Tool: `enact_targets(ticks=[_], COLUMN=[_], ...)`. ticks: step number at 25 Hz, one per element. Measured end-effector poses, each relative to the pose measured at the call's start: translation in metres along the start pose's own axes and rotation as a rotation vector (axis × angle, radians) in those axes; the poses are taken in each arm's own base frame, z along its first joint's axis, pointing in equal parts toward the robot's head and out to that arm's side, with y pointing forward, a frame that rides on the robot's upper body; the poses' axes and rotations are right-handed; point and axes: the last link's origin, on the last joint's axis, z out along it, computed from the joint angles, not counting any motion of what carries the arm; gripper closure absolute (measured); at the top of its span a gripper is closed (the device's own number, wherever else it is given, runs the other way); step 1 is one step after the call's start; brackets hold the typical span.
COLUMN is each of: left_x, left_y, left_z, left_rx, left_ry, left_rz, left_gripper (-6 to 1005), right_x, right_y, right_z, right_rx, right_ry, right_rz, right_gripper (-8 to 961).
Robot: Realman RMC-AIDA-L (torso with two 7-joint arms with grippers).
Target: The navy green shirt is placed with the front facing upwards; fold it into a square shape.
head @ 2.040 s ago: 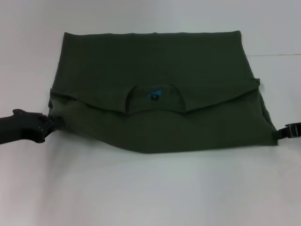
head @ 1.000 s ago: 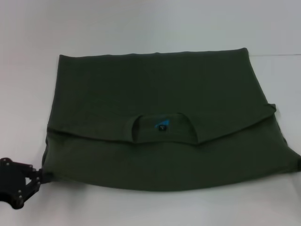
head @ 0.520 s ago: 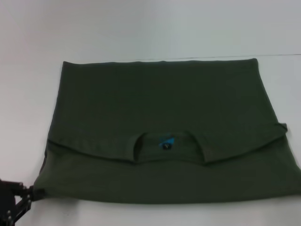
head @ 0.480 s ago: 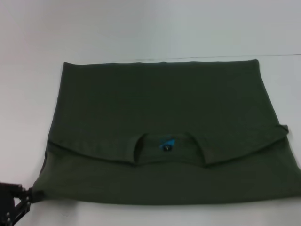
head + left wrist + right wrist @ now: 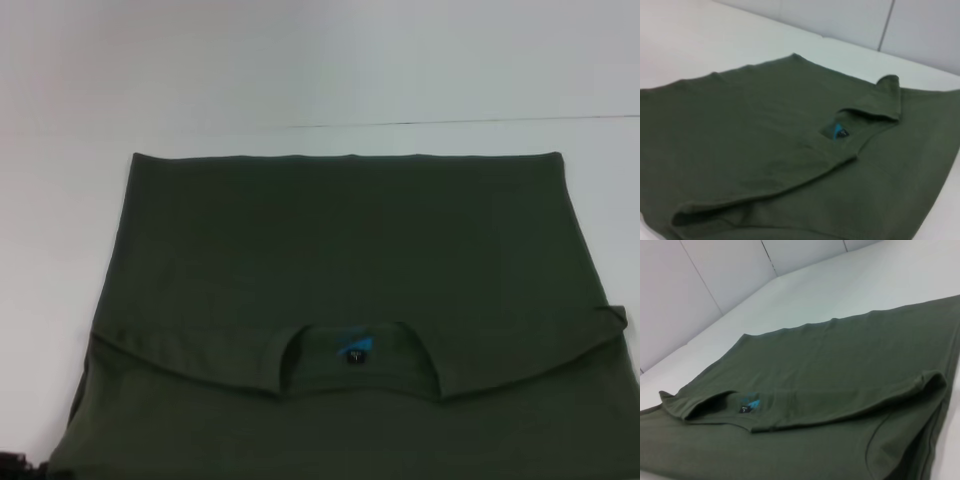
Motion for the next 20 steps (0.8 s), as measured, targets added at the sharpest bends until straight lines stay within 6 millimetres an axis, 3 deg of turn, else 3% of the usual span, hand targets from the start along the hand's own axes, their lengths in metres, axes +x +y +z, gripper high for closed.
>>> enact_targets(ticks=[7, 14, 20], left_x=[-0.001, 0.002, 0.015], left_y=[-0.005, -0.020, -0.033], left_z=[-0.009, -0.008, 0.004], left_rx=[0.064, 0.140, 0.161], left_ry=[0.041, 0.073, 0.133], left_rz=[-0.026, -0.119, -0.172], left_gripper=[916, 915, 914], right_x=[-0.005, -0.035, -0.064], right_y=[0.004, -0.002, -0.015], right_z=[0.008, 0.018, 0.039], right_rx=[-0.041, -0.081, -0.097], right_ry=[-0.040, -0.109, -0.105], right_rz=[0.001, 0.070, 0.112], right_gripper=[943, 942, 942])
